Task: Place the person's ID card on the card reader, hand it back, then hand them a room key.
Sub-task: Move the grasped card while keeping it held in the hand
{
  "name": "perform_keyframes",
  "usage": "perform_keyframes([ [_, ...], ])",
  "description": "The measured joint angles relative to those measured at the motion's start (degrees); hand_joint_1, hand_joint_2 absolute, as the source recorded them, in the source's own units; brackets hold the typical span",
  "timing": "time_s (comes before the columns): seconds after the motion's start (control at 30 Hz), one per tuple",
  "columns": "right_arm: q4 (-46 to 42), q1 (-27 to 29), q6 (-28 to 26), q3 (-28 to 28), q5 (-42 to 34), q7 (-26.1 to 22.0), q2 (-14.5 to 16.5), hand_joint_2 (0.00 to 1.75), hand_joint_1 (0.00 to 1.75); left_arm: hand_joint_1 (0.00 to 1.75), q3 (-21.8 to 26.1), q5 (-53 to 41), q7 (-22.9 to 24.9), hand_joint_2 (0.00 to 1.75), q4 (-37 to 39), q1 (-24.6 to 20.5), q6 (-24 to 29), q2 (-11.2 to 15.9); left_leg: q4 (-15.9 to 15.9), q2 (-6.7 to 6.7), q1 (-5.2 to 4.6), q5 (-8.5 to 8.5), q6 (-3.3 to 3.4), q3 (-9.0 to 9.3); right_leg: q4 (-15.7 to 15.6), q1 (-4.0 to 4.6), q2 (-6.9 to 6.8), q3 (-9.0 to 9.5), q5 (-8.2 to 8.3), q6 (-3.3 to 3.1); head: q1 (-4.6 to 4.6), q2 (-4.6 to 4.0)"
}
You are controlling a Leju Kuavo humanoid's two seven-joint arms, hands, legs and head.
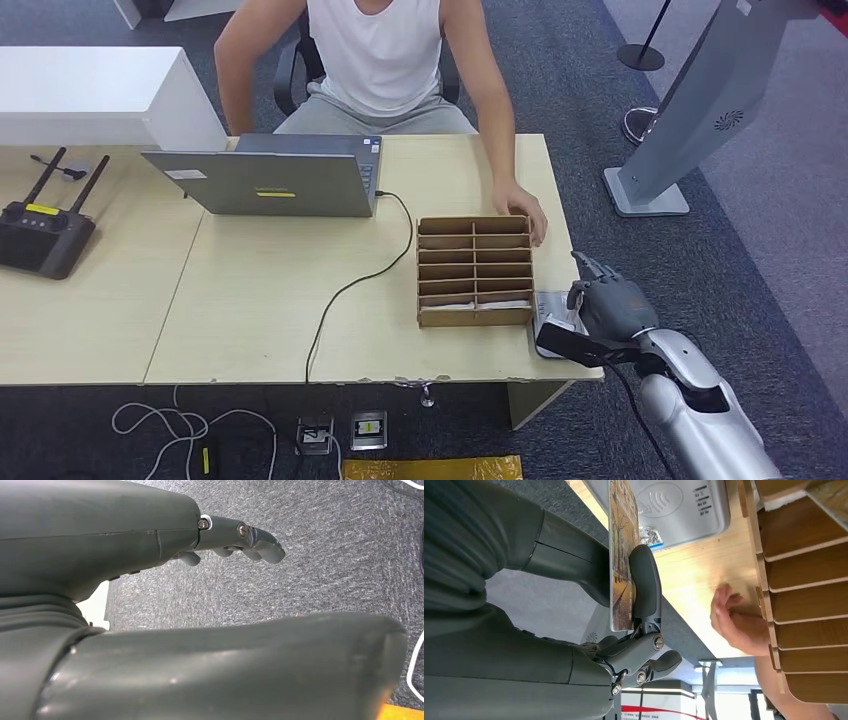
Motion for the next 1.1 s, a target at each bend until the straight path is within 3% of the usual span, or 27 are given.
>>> perform_keyframes([
  [1.1, 4.78, 0.97, -5.92, -0.01, -2.11, -0.68, 0.24, 1.75, 1.75, 0.00, 0.00, -0.81, -1.05, 0.00, 0.00, -0.01, -0.04, -0.23, -0.01, 0.11, 0.00, -0.02, -0.02, 0.17, -0.01, 0.00, 0.03, 0.12, 0.00, -0.01, -0.01, 0.00],
])
